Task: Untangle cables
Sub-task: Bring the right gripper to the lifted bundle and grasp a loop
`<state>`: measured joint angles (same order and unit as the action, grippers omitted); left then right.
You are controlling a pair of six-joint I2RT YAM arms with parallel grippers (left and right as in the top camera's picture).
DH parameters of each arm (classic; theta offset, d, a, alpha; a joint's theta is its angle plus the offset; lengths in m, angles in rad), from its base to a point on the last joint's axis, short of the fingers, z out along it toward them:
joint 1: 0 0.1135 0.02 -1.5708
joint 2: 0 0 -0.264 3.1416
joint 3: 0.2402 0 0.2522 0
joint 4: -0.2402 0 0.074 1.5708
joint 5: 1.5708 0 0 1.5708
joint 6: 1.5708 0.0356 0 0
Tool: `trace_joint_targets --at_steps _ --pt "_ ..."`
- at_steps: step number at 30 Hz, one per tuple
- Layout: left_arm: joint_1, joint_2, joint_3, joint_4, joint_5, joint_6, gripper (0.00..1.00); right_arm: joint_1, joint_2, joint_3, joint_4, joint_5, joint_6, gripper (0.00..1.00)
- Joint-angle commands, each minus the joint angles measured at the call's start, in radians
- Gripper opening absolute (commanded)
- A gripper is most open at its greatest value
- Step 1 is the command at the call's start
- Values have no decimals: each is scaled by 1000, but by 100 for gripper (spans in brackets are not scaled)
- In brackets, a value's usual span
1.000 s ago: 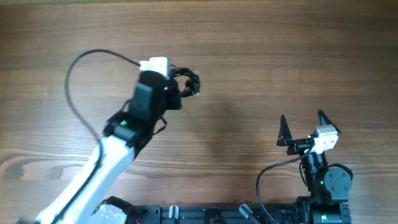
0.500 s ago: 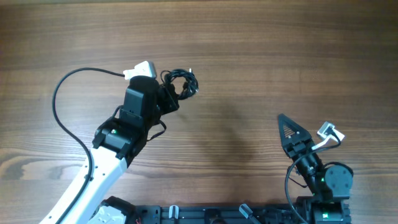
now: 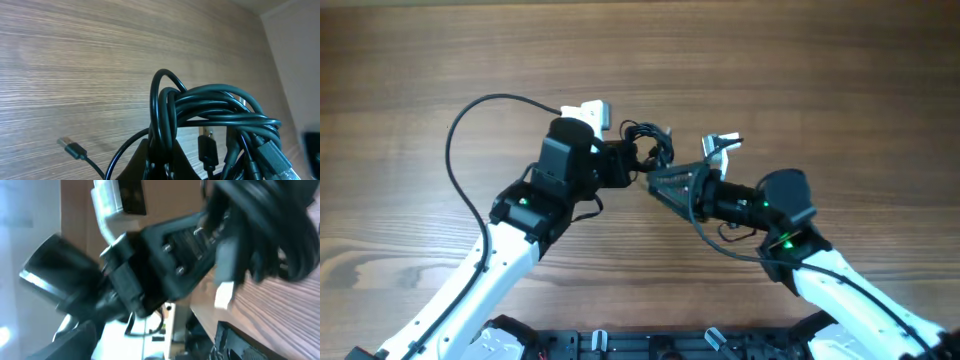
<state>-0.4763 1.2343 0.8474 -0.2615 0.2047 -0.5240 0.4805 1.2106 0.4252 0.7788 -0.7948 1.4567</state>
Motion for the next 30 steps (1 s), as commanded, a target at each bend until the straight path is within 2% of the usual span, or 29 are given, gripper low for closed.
trace_joint_targets --at_steps 1,4,7,9,10,13,15,16,21,23,26,27,30 --pt "-47 -1 11 6 15 54 4 14 57 12 37 132 63 74" --pt "-48 -1 11 -20 -6 155 4 14 57 12 34 166 30 59" --pt "-47 -13 11 -58 -119 188 4 13 57 12 -11 192 -32 59" --pt "-47 -35 11 -73 -120 262 4 13 57 12 -59 224 -120 63" --pt "-47 -52 11 -72 -120 275 4 13 57 12 -67 220 -164 68" --pt "-46 -108 11 -70 -120 286 4 13 57 13 -92 215 -217 67" --pt "-47 -113 11 -80 -120 312 4 13 57 13 -92 215 -219 53" --pt "-46 -113 11 -97 -120 339 4 13 57 13 -92 215 -215 50" --pt "-46 -113 11 -118 -121 364 4 13 57 13 -93 228 -215 41" --pt "-46 -113 11 -120 -121 364 4 13 57 13 -93 230 -216 31" --pt "-50 -112 11 -125 -112 364 4 13 57 13 -124 242 -215 8" --pt "-50 -112 11 -125 -98 364 4 13 57 13 -129 241 -199 4" --pt "-50 -97 11 -120 -1 363 4 16 57 13 -126 241 -163 5"
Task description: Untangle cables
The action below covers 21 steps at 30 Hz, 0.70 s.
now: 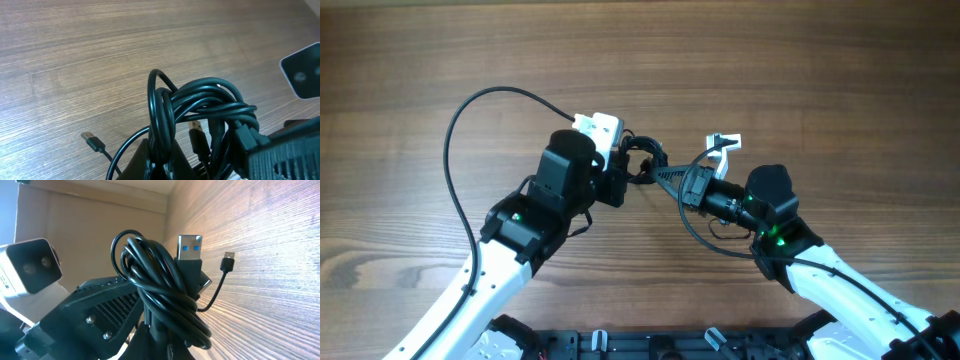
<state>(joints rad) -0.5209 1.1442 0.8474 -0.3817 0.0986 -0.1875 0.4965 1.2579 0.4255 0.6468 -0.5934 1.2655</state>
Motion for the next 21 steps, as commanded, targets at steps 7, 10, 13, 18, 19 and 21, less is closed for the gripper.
trace_joint_targets --at_steps 7,10,13,18,19,21 --pt "-53 16 10 18 194 24 4 18 10 12 -7 169 56 5" --pt "-117 16 10 17 203 24 4 18 10 12 -13 263 88 5" --pt "-174 16 10 22 254 24 4 18 10 12 -12 290 103 5" --pt "-230 47 10 96 261 23 4 28 10 12 -14 283 119 10" --pt "-225 47 10 97 261 23 4 27 10 12 -25 283 101 14" --pt "-183 28 10 96 261 23 4 26 10 12 -27 278 100 38"
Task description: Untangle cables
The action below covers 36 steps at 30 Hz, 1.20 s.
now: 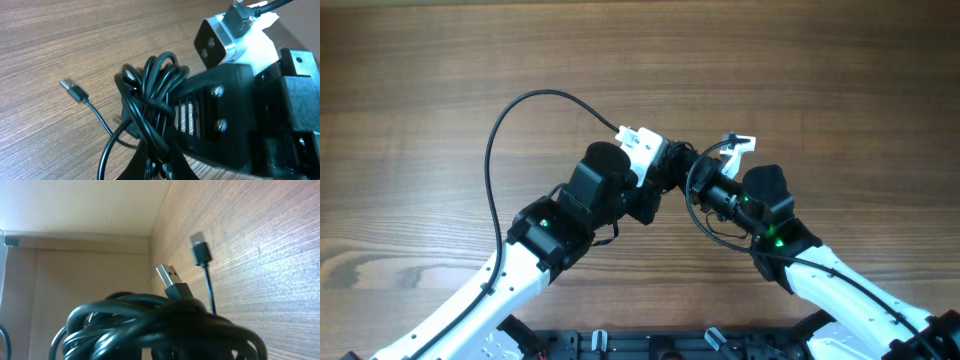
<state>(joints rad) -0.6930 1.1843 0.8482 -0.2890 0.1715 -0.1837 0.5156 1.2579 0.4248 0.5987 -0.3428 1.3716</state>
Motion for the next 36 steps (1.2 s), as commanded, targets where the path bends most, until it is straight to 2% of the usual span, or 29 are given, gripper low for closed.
trace_joint_targets --at_steps 1,3,5,8,10,12,13,14,16,18,19,22,24,28,33,36 --pt "37 -29 10 3 188 19 4 7 7 13 21 19 -8 50" --pt "150 -53 10 3 188 9 4 7 5 13 21 -23 -8 72" --pt "273 -52 10 4 188 -70 4 7 5 13 20 -80 -8 99" --pt "393 -51 10 4 222 -116 4 -11 5 13 20 -121 -45 100" --pt "459 -51 10 -4 359 -108 4 -106 5 13 27 -240 -227 100" --pt "502 -49 9 -9 510 -54 4 -223 5 13 101 -482 -394 98" --pt "513 -42 9 -7 600 -21 4 -283 5 13 154 -605 -451 92" --pt "515 -28 9 -7 661 -2 4 -314 5 13 187 -674 -452 86" --pt "515 11 8 -7 745 13 4 -311 5 13 203 -730 -452 58" --pt "515 60 8 -6 800 50 4 -277 6 13 196 -736 -433 52" --pt "515 83 8 -5 801 50 4 -257 6 13 197 -732 -377 50" --pt "512 125 8 9 802 49 4 -225 6 13 197 -726 -277 36" --pt "488 125 8 27 805 49 4 -206 6 13 193 -696 -243 32" --pt "441 125 8 63 804 46 4 -194 6 13 151 -632 -243 32" --pt "465 125 9 79 805 45 4 -194 6 13 90 -637 -211 34" --pt "467 125 9 84 805 40 4 -196 6 13 88 -652 -218 43"
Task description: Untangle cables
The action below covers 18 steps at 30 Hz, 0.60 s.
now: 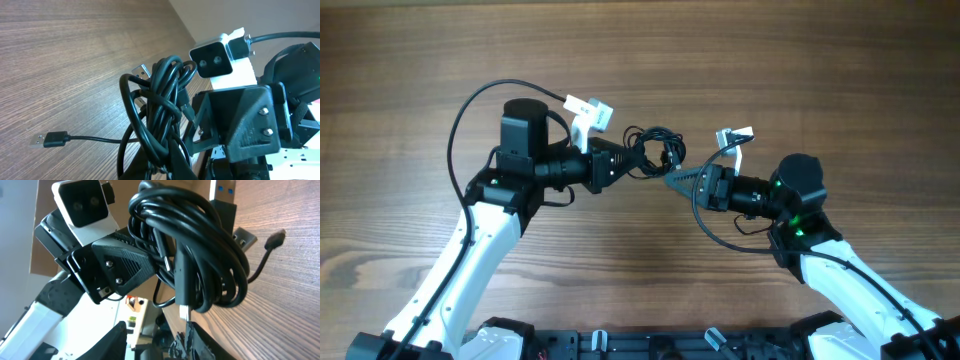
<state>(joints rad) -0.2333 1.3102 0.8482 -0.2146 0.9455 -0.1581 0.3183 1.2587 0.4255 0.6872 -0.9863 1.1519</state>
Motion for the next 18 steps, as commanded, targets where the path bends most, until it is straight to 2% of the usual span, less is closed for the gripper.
trace_joint_targets --at_steps 1,5,7,11,15,16,17,18 --pt "7 -1 9 10 31 -3 4 -5 5 12 -1 -5 1 44" --pt "6 -1 8 2 31 -6 4 -56 5 12 0 10 9 39" --pt "6 -1 9 -1 31 -6 4 -85 5 12 5 11 64 33" --pt "-13 -1 8 -13 30 -6 4 -89 5 12 11 18 79 31" --pt "-81 -1 8 -13 -23 -6 4 -88 5 12 11 5 115 19" --pt "-104 -1 8 -13 -50 -6 4 -88 5 12 11 -6 125 9" --pt "-115 -1 8 -13 -61 -6 4 -88 5 12 11 -8 134 5" --pt "-134 -1 8 -13 -76 -6 4 -88 5 12 12 -8 135 5"
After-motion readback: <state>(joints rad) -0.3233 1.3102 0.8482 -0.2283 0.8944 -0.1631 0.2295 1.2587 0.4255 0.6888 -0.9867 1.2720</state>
